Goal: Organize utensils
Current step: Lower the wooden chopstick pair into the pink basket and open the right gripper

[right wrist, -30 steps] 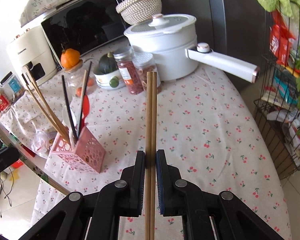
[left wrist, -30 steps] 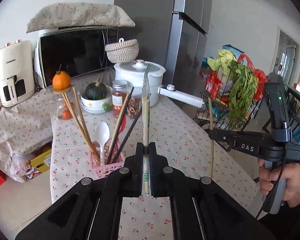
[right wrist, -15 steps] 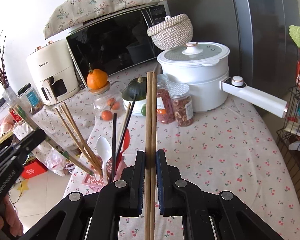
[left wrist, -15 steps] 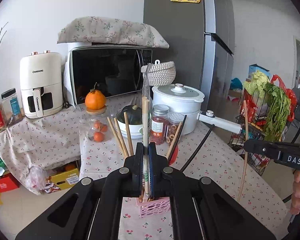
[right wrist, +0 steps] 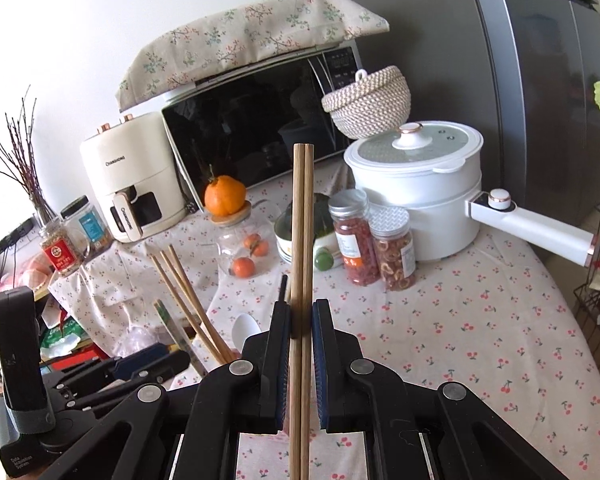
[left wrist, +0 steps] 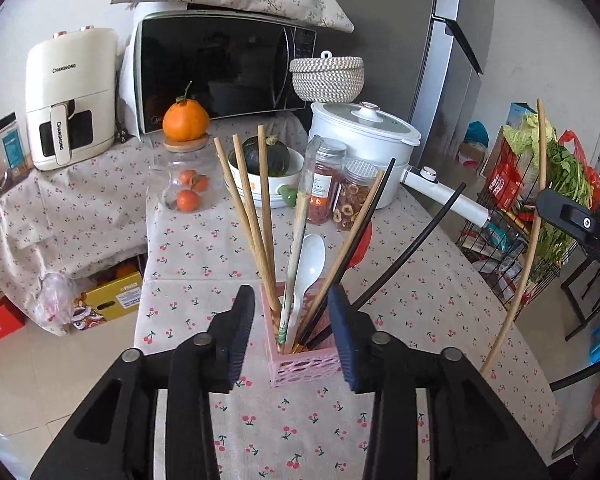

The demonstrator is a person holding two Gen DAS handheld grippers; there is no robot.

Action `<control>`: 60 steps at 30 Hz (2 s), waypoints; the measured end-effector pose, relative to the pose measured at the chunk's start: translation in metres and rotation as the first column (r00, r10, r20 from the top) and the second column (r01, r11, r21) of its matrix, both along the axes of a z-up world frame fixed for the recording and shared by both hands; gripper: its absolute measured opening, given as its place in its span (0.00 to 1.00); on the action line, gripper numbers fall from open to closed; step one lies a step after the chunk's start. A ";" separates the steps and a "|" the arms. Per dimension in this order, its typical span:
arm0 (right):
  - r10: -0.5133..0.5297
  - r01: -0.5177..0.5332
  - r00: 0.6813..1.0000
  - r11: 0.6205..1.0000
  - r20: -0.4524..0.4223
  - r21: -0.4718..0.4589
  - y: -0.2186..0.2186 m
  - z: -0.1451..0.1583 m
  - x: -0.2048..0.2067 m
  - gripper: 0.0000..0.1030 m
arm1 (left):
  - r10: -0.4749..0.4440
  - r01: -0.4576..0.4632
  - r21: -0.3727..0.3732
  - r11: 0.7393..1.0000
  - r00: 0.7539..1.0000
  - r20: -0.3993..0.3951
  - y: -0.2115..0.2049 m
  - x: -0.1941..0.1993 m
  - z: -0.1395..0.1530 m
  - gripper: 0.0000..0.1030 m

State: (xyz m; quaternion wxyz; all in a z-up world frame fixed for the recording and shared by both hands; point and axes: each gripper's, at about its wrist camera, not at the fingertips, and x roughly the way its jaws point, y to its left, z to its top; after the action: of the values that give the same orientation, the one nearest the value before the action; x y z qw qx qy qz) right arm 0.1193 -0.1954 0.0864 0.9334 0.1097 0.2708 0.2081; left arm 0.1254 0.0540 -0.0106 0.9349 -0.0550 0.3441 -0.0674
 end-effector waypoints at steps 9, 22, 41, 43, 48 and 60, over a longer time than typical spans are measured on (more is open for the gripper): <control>0.009 -0.014 0.995 0.999 0.103 0.050 0.034 0.014 0.002 0.08 | 0.042 -0.043 -0.008 0.999 0.994 -0.104 0.038 -0.033 -0.005 0.63; -0.055 0.061 0.971 0.998 0.232 -0.017 0.091 -0.003 0.025 0.08 | 0.060 -0.063 -0.012 0.998 0.978 -0.199 0.065 -0.035 -0.024 0.63; -0.048 0.050 0.988 0.999 0.148 -0.011 0.083 -0.027 0.028 0.33 | 0.034 -0.034 0.004 0.999 0.979 -0.201 0.052 -0.036 -0.021 0.64; -0.054 0.054 0.988 0.999 0.142 0.006 0.074 -0.017 0.021 0.43 | 0.031 -0.031 0.003 1.000 0.981 -0.191 0.050 -0.038 -0.017 0.65; -0.101 0.099 0.985 0.995 0.137 0.019 0.044 0.008 -0.002 0.76 | 0.026 -0.029 -0.014 0.999 0.989 -0.148 0.042 -0.051 0.001 0.74; -0.223 0.231 0.972 0.961 0.069 -0.151 -0.002 0.022 -0.071 1.00 | 0.146 -0.153 0.129 0.980 0.987 0.060 -0.004 -0.114 0.056 1.00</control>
State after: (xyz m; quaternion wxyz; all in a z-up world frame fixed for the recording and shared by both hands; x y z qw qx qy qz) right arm 0.0479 -0.1978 0.1086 0.9635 0.0602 0.2480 0.0804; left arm 0.0116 0.0498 0.0450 0.9473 -0.0165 0.3190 0.0248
